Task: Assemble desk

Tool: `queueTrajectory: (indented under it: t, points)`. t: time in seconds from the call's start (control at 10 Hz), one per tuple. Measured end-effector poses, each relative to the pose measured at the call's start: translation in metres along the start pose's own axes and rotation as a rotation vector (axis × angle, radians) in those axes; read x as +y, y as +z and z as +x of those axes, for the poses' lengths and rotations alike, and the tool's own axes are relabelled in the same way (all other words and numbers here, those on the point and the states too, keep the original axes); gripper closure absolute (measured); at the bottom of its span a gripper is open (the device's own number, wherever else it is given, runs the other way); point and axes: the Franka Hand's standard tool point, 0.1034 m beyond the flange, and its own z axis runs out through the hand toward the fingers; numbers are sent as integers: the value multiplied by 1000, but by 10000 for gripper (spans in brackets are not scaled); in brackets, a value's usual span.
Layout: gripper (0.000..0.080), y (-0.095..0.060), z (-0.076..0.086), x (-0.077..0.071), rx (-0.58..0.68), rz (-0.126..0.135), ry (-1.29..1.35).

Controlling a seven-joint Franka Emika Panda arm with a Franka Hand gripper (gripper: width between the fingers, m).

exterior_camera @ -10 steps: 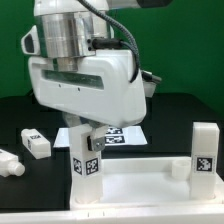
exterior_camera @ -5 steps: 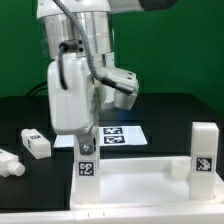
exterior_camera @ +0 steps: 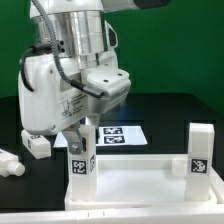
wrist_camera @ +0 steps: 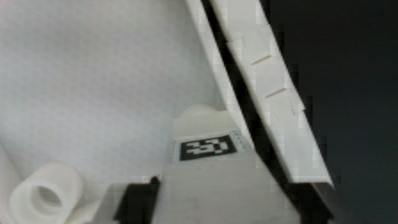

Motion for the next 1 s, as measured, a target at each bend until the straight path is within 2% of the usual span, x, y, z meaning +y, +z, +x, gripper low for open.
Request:
queueTrajectory:
  t: [0.1,0.2,0.3,0.4,0.5,0.7,1.0]
  points:
    - [498,0,0,0,0,0,-11]
    - [424,1,0,0,0,-1,-12]
    - [424,0,-2,0,-2,1,-23]
    - [250,-7,-9,1,-10,7,-58]
    - [171,-17,-16,5,-24,14,-91]
    - [155,-33,-25,16,-47,-1,-120]
    - [150,-29,-26,18,-41,-7,-129]
